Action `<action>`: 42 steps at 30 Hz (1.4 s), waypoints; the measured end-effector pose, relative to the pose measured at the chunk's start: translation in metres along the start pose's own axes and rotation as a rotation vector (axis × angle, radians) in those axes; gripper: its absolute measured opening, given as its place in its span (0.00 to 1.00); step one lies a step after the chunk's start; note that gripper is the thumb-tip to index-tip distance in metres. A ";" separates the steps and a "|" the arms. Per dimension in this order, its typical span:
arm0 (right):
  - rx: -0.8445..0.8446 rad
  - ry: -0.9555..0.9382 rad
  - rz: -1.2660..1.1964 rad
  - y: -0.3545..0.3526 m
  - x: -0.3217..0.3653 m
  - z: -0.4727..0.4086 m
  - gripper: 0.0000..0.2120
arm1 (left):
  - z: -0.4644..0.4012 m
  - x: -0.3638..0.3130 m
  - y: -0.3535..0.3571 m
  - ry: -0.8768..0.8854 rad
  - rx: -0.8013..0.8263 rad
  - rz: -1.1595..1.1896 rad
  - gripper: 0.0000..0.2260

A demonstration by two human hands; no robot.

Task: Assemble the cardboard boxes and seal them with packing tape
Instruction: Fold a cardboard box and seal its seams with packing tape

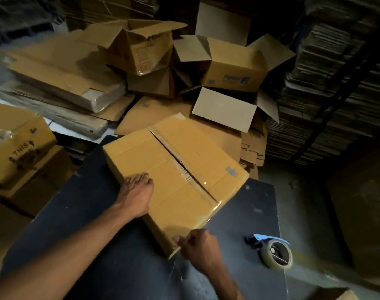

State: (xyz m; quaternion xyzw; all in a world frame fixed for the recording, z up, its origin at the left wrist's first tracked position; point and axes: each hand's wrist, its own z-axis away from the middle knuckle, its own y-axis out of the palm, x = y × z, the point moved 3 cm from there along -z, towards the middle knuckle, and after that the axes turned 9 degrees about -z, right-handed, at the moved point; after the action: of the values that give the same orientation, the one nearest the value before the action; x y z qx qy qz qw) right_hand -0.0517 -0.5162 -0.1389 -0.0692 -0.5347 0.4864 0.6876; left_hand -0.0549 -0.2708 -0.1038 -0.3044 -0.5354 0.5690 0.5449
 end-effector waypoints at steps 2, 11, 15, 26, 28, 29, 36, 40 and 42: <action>0.122 -0.100 -0.017 0.024 0.016 0.012 0.13 | 0.004 0.005 0.005 -0.055 -0.015 0.057 0.25; -0.508 -0.016 -0.022 -0.133 -0.026 -0.064 0.20 | 0.054 -0.097 0.027 0.149 -0.340 0.302 0.37; -0.267 0.092 -0.122 -0.154 -0.060 -0.103 0.36 | 0.045 -0.121 0.044 0.196 -0.319 0.207 0.37; -0.389 -0.018 -0.222 -0.129 -0.135 -0.014 0.25 | 0.032 -0.111 0.047 0.371 -0.455 0.011 0.37; -0.392 0.128 -0.089 -0.144 -0.174 -0.014 0.24 | 0.024 -0.139 0.038 0.386 -0.465 0.018 0.38; -0.345 0.184 0.011 -0.153 -0.196 -0.017 0.24 | 0.021 -0.152 0.035 0.377 -0.467 0.028 0.39; -0.088 0.214 0.394 -0.179 -0.248 -0.041 0.32 | 0.018 -0.178 0.044 0.354 -0.550 0.065 0.31; -0.110 0.257 0.565 -0.166 -0.249 -0.046 0.19 | 0.019 -0.175 0.040 0.384 -0.586 0.000 0.31; -0.108 0.229 0.540 -0.154 -0.246 -0.038 0.16 | 0.020 -0.175 0.038 0.370 -0.575 -0.010 0.31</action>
State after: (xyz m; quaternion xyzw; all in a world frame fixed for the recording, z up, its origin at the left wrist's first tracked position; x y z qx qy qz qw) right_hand 0.0813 -0.7623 -0.2242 -0.2996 -0.4412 0.6116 0.5845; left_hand -0.0460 -0.4351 -0.1764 -0.5410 -0.5675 0.3269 0.5276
